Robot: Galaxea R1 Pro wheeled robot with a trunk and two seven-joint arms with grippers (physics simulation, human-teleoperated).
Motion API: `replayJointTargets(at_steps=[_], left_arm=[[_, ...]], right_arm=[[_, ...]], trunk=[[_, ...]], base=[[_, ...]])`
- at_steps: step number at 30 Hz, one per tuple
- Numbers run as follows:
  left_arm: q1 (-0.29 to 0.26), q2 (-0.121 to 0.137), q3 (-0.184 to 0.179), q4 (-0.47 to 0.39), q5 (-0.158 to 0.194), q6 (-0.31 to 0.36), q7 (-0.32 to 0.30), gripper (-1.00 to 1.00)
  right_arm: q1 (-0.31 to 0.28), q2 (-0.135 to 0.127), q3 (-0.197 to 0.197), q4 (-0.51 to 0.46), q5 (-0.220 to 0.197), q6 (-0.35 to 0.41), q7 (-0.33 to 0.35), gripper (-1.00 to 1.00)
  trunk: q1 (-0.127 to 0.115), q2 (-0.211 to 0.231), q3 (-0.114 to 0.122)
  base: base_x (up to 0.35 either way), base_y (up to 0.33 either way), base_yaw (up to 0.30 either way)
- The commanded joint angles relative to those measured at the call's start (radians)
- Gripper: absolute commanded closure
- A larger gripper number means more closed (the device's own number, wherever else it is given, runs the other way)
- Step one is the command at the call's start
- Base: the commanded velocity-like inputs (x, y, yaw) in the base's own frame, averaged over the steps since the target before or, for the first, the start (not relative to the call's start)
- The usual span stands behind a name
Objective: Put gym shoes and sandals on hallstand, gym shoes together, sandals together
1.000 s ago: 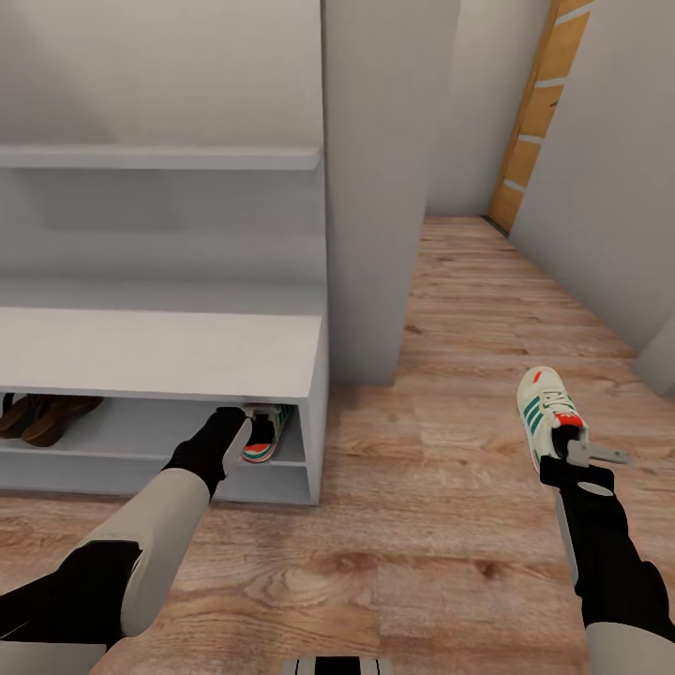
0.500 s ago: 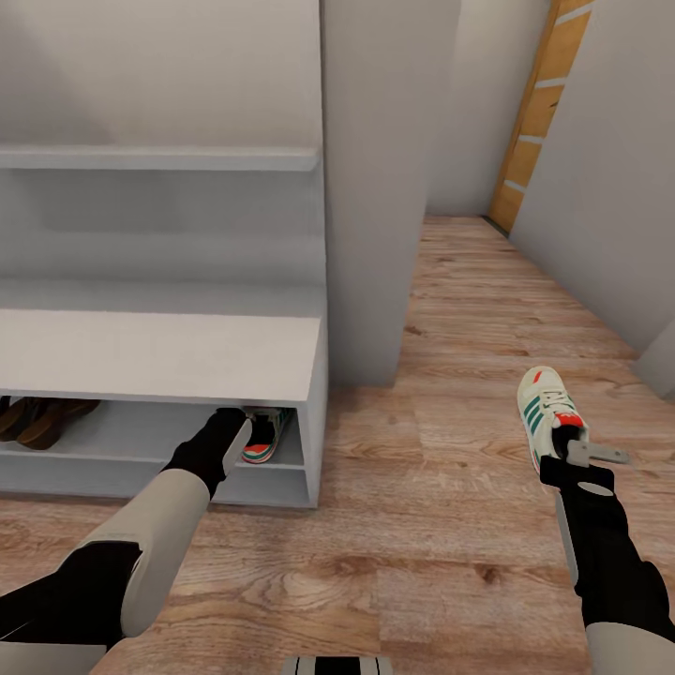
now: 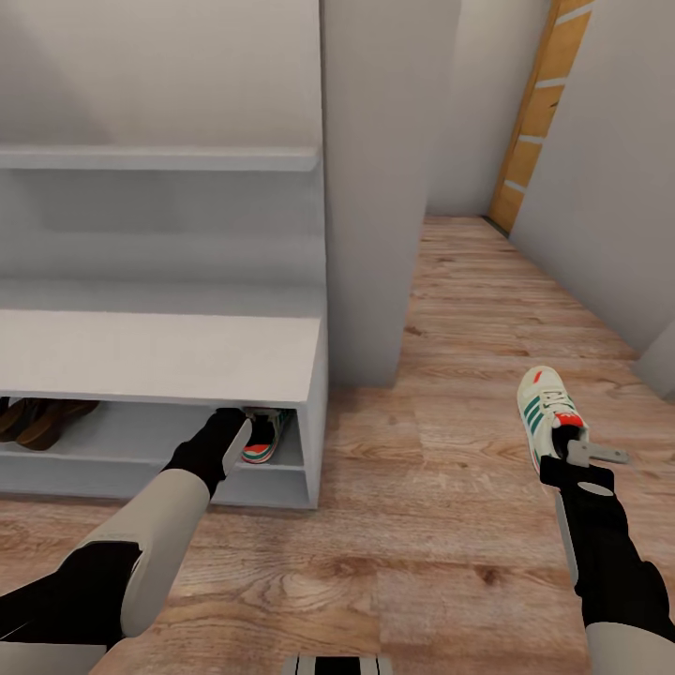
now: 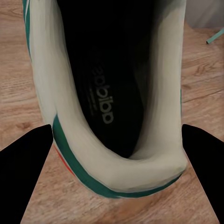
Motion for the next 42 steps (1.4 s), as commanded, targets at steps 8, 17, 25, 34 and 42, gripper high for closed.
replayJointTargets(at_steps=[8,17,25,34,42], left_arm=[[0.000,0.000,-0.001,0.000,-0.001,0.000,-0.001,1.00],[0.000,0.000,0.001,0.000,-0.002,0.000,0.000,-1.00],[0.000,0.000,0.002,0.000,0.000,0.000,0.000,-1.00],[0.000,0.000,0.002,0.000,0.000,0.000,0.000,-1.00],[0.004,0.000,0.003,0.000,0.000,0.000,0.000,-1.00]], right_arm=[[0.000,0.000,0.000,0.000,0.000,0.000,0.000,1.00],[0.000,0.000,0.000,0.000,0.000,0.000,0.000,1.00],[0.000,0.000,0.000,0.001,0.000,0.000,0.000,1.00],[0.000,0.000,0.000,0.000,0.000,0.000,0.000,1.00],[0.000,0.000,0.000,0.001,0.000,0.000,0.000,1.00]], trunk=[[0.000,0.000,0.000],[0.000,0.000,0.000],[0.000,0.000,0.000],[0.000,0.000,0.000],[0.000,0.000,0.000]], base=[[0.070,0.000,0.000],[0.003,0.000,0.000],[0.000,0.000,0.000],[-0.052,0.000,0.000],[-0.294,0.000,0.000]])
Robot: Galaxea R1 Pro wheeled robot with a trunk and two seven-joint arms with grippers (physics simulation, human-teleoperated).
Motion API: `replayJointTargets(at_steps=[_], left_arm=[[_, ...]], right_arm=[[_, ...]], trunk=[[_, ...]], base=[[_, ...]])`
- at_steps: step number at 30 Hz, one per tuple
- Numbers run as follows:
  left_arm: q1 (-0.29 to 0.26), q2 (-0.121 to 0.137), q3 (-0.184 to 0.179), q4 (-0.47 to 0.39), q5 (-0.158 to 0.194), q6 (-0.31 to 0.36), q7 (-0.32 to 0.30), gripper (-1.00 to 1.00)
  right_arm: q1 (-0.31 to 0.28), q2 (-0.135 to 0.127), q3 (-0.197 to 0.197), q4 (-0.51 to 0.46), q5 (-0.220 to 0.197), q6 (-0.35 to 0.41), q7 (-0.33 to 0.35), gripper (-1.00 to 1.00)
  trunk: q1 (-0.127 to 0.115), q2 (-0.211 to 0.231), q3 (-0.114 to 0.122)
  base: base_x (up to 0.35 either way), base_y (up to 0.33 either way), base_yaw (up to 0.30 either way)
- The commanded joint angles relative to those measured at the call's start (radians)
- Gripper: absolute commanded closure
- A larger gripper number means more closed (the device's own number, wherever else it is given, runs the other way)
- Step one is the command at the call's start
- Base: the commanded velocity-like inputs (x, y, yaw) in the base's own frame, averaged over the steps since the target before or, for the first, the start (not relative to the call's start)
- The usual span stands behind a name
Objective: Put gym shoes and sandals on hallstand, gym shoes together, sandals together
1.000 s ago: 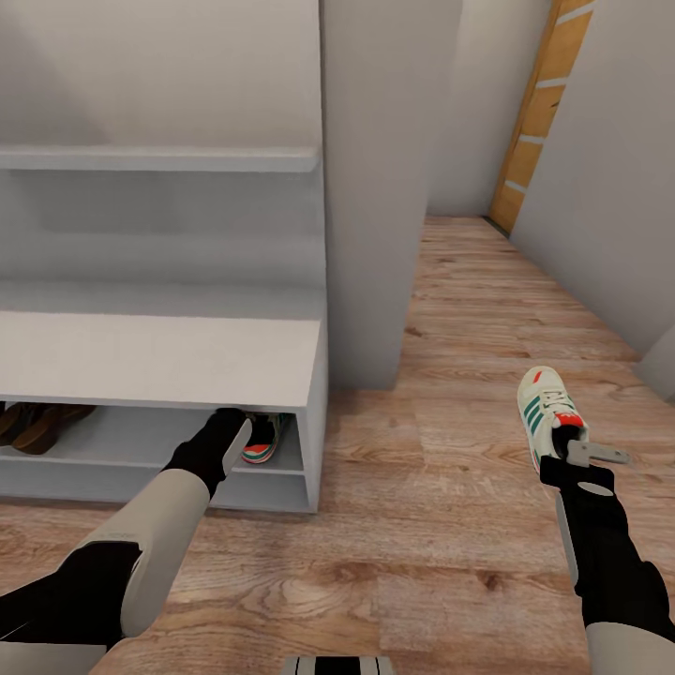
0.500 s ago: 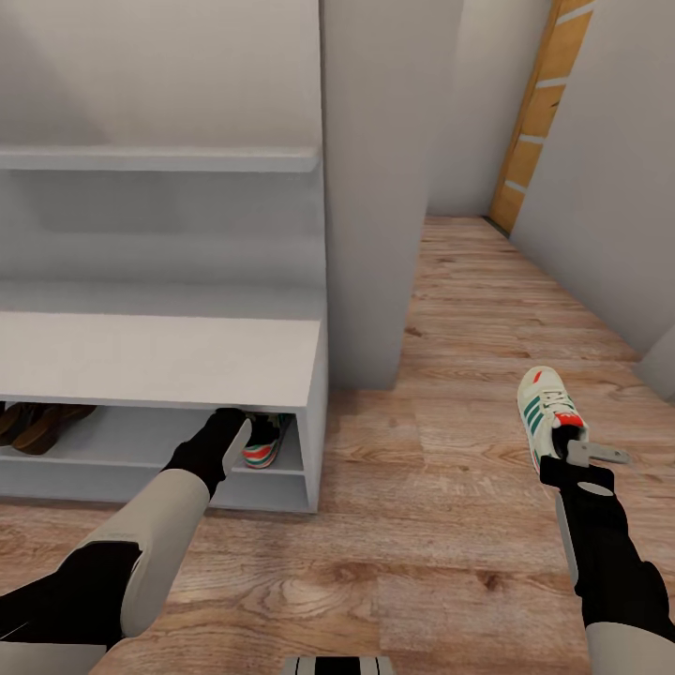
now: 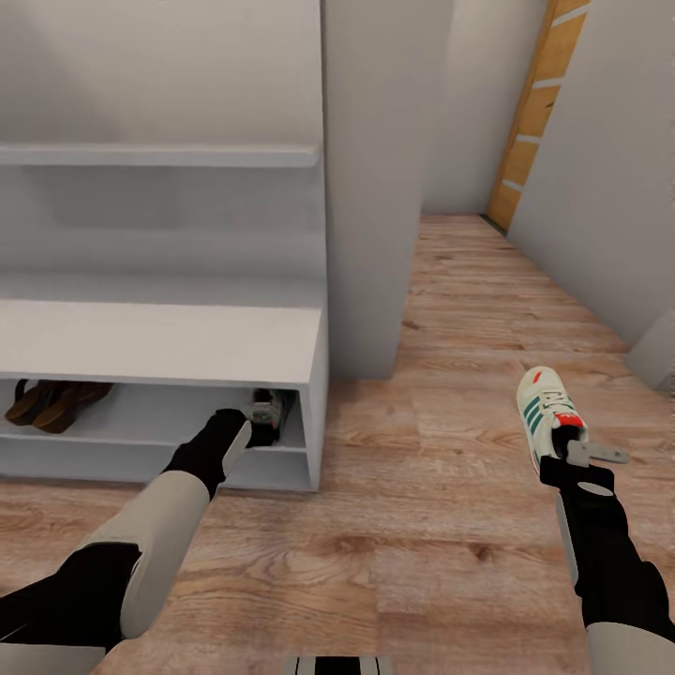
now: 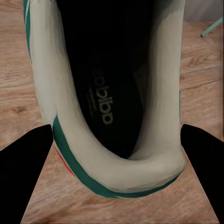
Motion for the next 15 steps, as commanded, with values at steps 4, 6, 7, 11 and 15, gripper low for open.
replayJointTargets(at_steps=[4,6,7,11,15], left_arm=[[0.019,0.001,0.000,-0.001,-0.001,0.000,0.000,-1.00],[0.022,0.001,0.000,-0.001,-0.001,0.000,0.000,-1.00],[0.024,0.001,0.000,-0.001,-0.001,0.000,-0.001,-1.00],[0.028,0.001,0.001,-0.001,-0.001,0.000,-0.001,-1.00],[0.105,0.002,-0.002,-0.010,-0.003,0.000,-0.005,-1.00]], right_arm=[[0.000,0.000,0.000,0.000,0.000,0.000,0.000,1.00],[0.000,0.000,0.000,0.000,-0.001,0.000,0.000,1.00],[0.000,0.000,0.000,0.000,-0.001,0.000,0.000,1.00],[0.000,0.000,0.000,0.000,-0.001,0.000,0.000,1.00],[0.000,0.000,0.000,0.000,-0.001,0.000,0.000,1.00]], trunk=[[0.000,0.000,0.000],[0.000,0.000,0.000],[0.000,0.000,0.000],[0.000,0.000,0.000],[0.000,0.000,0.000]], base=[[-0.332,0.000,0.000],[-0.334,0.000,0.000],[-0.335,0.000,0.000],[-0.335,0.000,0.000],[-0.116,0.000,0.000]])
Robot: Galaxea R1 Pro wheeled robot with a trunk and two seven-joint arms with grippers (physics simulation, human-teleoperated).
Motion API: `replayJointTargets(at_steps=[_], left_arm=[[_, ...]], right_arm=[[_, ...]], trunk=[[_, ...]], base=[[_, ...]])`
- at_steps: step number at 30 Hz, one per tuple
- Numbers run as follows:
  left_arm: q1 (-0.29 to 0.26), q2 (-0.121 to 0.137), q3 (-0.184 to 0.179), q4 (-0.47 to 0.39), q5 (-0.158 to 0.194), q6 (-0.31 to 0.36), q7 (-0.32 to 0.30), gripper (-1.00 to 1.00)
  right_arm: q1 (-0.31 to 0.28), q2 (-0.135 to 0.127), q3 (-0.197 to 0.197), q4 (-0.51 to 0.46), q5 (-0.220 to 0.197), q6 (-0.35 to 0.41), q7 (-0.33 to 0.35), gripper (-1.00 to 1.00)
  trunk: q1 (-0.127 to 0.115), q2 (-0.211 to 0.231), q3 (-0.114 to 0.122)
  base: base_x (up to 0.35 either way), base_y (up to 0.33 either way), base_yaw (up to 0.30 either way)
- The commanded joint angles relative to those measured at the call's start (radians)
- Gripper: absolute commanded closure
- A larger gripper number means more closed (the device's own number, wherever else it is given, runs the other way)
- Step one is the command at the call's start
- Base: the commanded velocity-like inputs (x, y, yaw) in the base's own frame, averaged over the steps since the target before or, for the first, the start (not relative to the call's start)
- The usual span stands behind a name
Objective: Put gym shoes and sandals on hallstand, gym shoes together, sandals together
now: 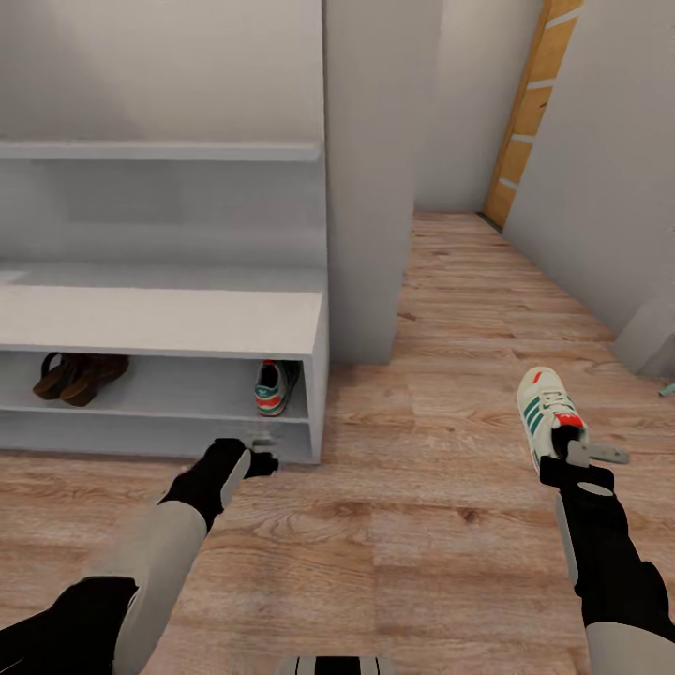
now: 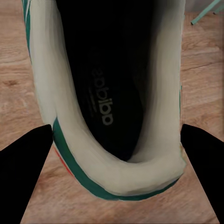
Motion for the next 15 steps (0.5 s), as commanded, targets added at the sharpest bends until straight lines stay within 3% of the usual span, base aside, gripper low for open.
replayJointTargets(at_steps=[1,7,11,15], left_arm=[[0.079,0.000,-0.002,-0.004,-0.001,-0.099,-0.007,-1.00],[0.167,0.001,-0.006,-0.020,-0.001,-0.239,-0.010,-1.00],[0.206,0.002,-0.008,-0.066,-0.001,-0.261,-0.011,-1.00],[0.257,0.002,-0.008,-0.168,-0.001,-0.268,-0.014,-1.00]], right_arm=[[0.000,0.000,0.000,0.001,0.000,0.000,0.000,1.00],[0.000,0.000,-0.001,0.003,0.000,-0.006,0.000,1.00],[0.000,0.000,-0.001,0.005,-0.001,-0.012,0.001,1.00],[0.000,0.000,0.000,0.006,-0.002,-0.014,0.000,1.00]], trunk=[[0.000,0.000,0.000],[0.000,0.000,0.000],[0.000,0.000,0.000],[0.000,0.000,0.000]], base=[[0.000,0.000,0.000],[-0.093,0.119,0.000],[-0.199,0.236,0.000],[-0.190,0.264,0.000]])
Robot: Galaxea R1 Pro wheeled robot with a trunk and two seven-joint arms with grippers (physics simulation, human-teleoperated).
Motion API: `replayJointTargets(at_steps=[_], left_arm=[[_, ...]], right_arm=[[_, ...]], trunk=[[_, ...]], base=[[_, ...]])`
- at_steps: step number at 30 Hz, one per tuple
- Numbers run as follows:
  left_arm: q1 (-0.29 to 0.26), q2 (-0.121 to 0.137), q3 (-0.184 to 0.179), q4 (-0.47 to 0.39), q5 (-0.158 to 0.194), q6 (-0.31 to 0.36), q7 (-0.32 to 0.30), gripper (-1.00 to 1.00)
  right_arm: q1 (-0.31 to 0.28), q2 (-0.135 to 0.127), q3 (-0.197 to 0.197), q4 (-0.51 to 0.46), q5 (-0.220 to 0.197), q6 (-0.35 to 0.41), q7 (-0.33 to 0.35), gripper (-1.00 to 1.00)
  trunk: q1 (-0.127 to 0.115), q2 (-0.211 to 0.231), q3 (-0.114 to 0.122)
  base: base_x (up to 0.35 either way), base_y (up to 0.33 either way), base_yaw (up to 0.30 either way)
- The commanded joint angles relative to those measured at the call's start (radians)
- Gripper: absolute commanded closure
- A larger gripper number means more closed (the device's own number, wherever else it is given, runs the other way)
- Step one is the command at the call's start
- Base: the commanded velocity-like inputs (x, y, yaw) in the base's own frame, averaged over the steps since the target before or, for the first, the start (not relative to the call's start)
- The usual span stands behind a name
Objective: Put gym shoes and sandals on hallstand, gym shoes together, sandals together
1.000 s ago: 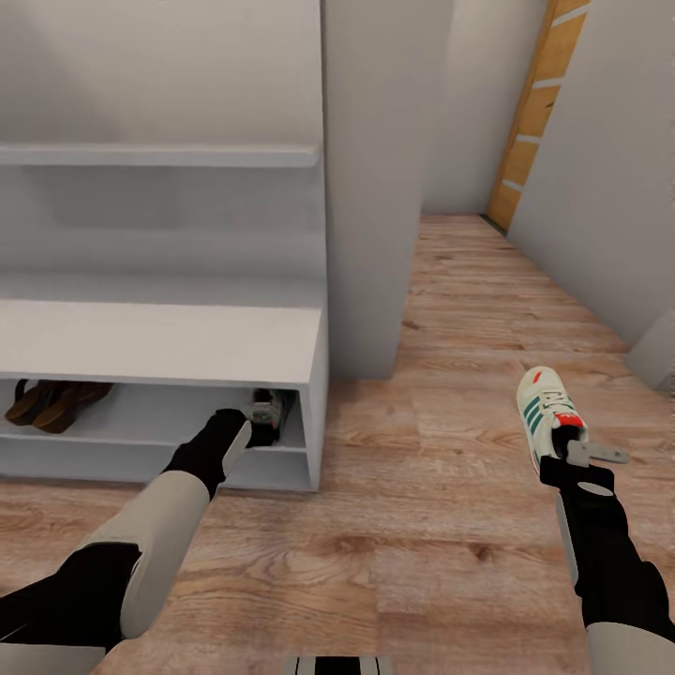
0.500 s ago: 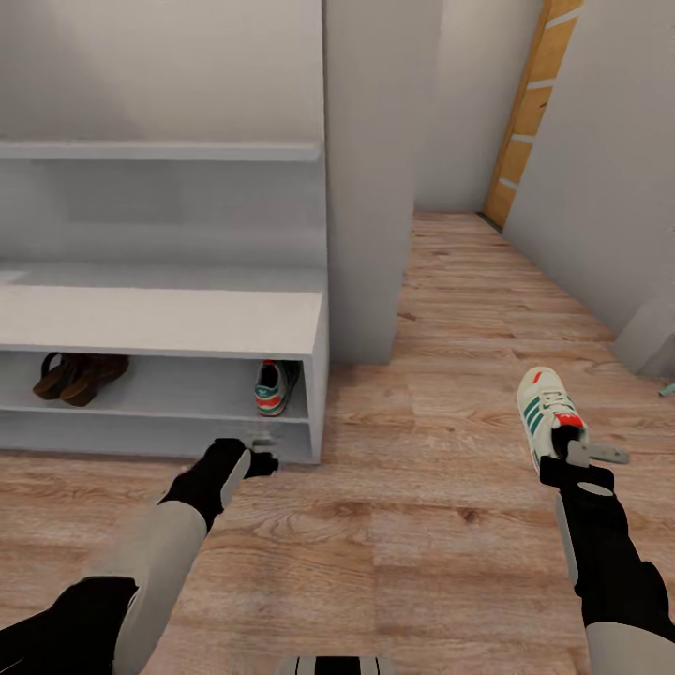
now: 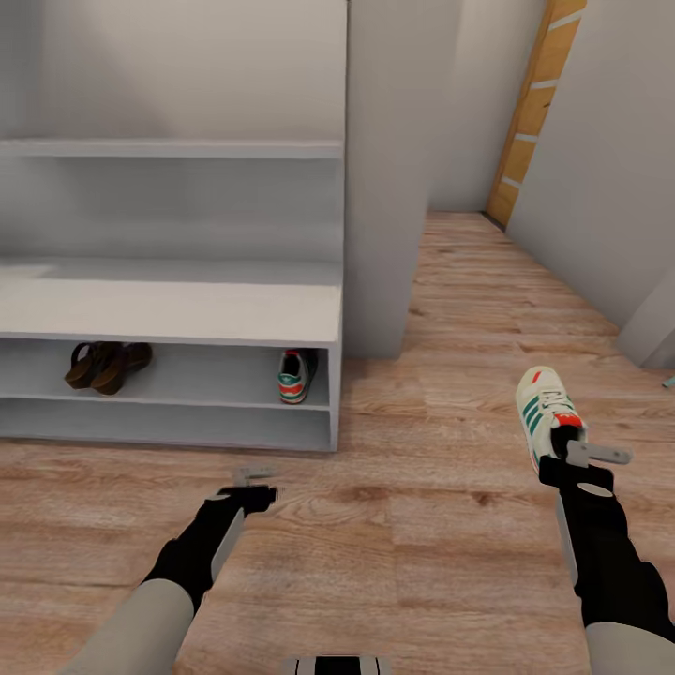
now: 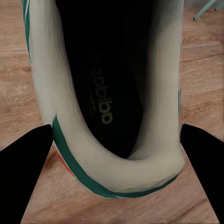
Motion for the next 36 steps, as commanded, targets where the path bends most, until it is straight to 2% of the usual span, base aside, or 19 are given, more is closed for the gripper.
replayJointTargets(at_steps=[1,9,15,33,36], left_arm=[[0.006,0.000,0.000,-0.014,0.000,0.000,0.000,-1.00],[0.070,0.004,0.002,-0.194,0.000,-0.002,-0.011,-1.00],[0.169,0.006,0.000,-0.389,0.000,-0.001,-0.015,-1.00],[0.177,0.006,0.002,-0.394,0.001,-0.001,-0.016,-1.00],[0.177,0.006,0.007,-0.394,0.001,0.000,-0.016,-1.00]], right_arm=[[0.000,0.000,0.000,0.000,0.001,0.000,0.000,1.00],[0.000,0.004,0.001,0.000,0.001,0.001,0.000,1.00],[0.000,0.004,0.001,0.000,-0.001,0.001,0.000,1.00],[0.000,0.003,0.000,-0.001,-0.006,0.001,0.000,1.00],[0.000,0.004,0.000,-0.001,-0.006,0.001,0.000,1.00]], trunk=[[0.000,0.000,0.000],[0.000,0.000,0.000],[0.000,0.000,0.000],[0.000,0.000,0.000],[0.000,0.000,0.000]], base=[[-0.171,0.282,0.000],[-0.160,0.293,0.000],[-0.159,0.296,0.000],[-0.233,0.240,0.000],[-0.010,0.329,0.000]])
